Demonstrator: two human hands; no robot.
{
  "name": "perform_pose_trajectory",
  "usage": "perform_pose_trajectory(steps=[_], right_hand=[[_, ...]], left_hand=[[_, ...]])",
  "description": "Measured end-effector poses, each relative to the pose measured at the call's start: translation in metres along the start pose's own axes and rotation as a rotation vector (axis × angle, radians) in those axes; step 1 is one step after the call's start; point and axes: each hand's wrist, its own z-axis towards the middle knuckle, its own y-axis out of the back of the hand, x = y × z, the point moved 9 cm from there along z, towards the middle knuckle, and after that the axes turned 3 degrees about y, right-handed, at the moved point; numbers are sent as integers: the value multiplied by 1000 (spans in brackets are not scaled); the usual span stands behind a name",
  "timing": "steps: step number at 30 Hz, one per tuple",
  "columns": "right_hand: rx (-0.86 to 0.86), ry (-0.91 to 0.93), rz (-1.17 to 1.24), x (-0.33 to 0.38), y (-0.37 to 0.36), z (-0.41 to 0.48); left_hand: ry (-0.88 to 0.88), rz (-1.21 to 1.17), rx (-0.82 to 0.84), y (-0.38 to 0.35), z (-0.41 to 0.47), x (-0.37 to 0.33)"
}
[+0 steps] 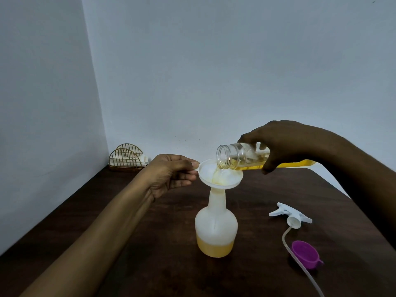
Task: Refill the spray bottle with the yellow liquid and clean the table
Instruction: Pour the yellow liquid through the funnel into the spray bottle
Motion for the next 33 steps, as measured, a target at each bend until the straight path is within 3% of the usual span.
perform_pose_trajectory(steps=[33], right_hand=[[0,-15,-1,0,1,-1]], left_hand=[[3,2,7,0,0,0]])
